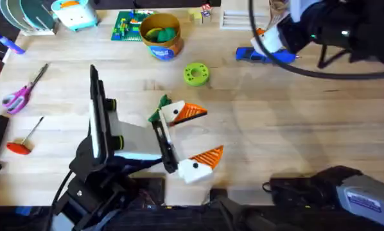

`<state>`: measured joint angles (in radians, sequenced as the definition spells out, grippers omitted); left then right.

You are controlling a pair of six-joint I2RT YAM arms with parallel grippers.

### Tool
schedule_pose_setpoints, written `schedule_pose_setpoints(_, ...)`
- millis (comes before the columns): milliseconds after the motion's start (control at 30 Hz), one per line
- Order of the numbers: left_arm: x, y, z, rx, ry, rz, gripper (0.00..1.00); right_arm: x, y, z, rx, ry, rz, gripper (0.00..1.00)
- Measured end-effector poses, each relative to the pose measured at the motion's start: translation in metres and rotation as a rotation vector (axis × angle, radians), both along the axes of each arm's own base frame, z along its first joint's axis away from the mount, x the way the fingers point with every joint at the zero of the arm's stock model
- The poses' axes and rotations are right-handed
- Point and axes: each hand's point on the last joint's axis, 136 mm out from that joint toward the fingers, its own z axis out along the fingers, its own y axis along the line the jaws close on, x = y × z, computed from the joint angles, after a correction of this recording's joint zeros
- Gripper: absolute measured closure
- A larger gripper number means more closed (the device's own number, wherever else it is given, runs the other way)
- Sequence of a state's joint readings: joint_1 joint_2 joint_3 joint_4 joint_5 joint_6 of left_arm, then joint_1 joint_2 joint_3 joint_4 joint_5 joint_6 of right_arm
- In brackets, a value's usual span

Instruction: Pick up the gripper from the table and insert it into the empty holder that is missing its gripper. Then pick up a screw, insert it into the mounting hole, and use the screwdriver to tighten it. Finally, clean up the table by picking up the vegetable and placing it into the bucket.

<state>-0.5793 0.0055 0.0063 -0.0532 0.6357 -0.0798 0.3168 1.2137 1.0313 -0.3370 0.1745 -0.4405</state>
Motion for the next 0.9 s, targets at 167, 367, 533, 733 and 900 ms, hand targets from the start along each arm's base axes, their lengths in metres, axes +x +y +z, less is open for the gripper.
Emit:
schedule_pose_setpoints(167,0.0,0.0,0.0,0.0,-0.001,0.0,0.058,-0.028,-0.008,0.013,0.056,0.02,-0.034,0.01)
schedule_pose_setpoints(367,0.0,0.0,0.0,-0.001,0.002,0.001,0.457,-0.047,-0.014,0.017,0.072,0.039,-0.049,0.01)
schedule_pose_setpoints(533,0.0,0.0,0.0,0.0,-0.001,0.001,0.99,-0.056,-0.017,0.01,0.067,0.079,-0.056,0.01)
schedule_pose_setpoints(733,0.0,0.0,0.0,0.001,-0.004,0.003,0.089,-0.063,-0.018,0.001,0.07,0.128,-0.069,0.01)
schedule_pose_setpoints(900,0.001,0.0,0.001,-0.002,-0.005,0.007,0.009,-0.064,-0.018,0.001,0.071,0.131,-0.071,0.01)
